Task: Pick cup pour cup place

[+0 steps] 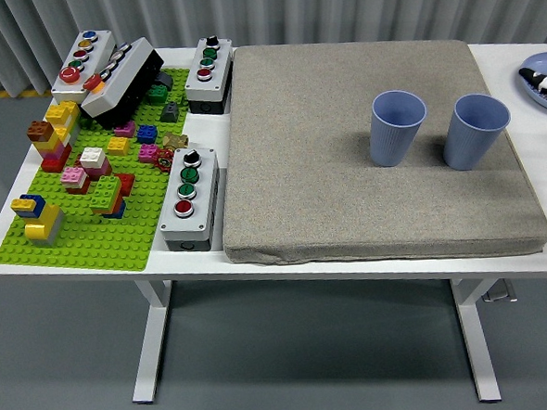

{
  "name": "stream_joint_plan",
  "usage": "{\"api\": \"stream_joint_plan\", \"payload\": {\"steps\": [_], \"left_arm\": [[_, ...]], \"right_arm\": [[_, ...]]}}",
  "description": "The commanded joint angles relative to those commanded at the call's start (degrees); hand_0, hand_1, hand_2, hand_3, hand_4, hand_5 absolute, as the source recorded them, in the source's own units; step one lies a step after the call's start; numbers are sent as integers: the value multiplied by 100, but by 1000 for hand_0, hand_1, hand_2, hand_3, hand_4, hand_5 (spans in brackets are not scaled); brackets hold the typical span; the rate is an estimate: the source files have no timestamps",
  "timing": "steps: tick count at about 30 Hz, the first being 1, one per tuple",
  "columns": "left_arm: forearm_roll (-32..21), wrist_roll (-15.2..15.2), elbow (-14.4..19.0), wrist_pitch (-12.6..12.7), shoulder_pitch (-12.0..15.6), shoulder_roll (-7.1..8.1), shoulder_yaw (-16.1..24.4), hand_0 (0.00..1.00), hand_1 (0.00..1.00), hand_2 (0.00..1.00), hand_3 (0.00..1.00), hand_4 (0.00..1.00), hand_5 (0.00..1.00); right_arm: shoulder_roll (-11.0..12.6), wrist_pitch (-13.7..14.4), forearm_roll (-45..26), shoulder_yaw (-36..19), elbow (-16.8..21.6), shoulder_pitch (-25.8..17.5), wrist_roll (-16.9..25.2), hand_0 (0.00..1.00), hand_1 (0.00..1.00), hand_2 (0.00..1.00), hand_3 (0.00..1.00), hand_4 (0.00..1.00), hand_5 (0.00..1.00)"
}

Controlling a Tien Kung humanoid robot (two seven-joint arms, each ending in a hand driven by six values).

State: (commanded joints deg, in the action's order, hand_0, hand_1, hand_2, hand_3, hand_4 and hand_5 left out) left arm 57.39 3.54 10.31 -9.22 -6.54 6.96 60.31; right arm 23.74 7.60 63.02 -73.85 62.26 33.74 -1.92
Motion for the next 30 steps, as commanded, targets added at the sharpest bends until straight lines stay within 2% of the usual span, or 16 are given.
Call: {"api": "stream_joint_plan", "payload": {"steps": [5, 6, 11, 12, 13, 17, 18, 30], "left_arm": [[-21, -10, 0, 7, -20, -1, -26, 873, 835, 895, 791, 648, 998], [-23, -11, 0, 8, -21, -1, -28, 872, 835, 894, 791, 648, 998], [-47, -19, 0, 12, -27, -13, -58, 872, 835, 894, 791, 648, 998], [-48, -19, 0, 11, -27, -15, -62, 873, 835, 895, 792, 647, 998], [-52, -18, 0, 11, -25, -19, -65, 873, 835, 895, 792, 647, 998], [-48, -13, 0, 9, -26, -24, -70, 873, 835, 895, 792, 647, 998], [-48, -12, 0, 7, -28, -24, -75, 872, 835, 895, 793, 646, 998], [-105, -10, 0, 7, -15, -21, -119, 872, 836, 896, 794, 645, 998]], "right_arm": [[-86, 294, -256, -231, -355, 464, 209, 920, 891, 973, 981, 876, 363], [-91, 310, -270, -240, -369, 478, 219, 894, 853, 917, 926, 875, 379], [-294, 1221, -975, -430, -606, 677, 518, 894, 853, 917, 926, 875, 379], [-323, 1333, -1031, -444, -621, 686, 538, 802, 753, 731, 755, 822, 881], [-363, 1389, -1046, -446, -632, 690, 518, 802, 753, 731, 755, 822, 881], [-448, 1430, -1114, -414, -653, 703, 523, 802, 753, 731, 755, 822, 881], [-470, 1421, -1138, -410, -658, 708, 525, 796, 741, 715, 738, 811, 998], [-543, 1343, -1081, -440, -645, 639, 469, 803, 744, 724, 742, 805, 998]]}}
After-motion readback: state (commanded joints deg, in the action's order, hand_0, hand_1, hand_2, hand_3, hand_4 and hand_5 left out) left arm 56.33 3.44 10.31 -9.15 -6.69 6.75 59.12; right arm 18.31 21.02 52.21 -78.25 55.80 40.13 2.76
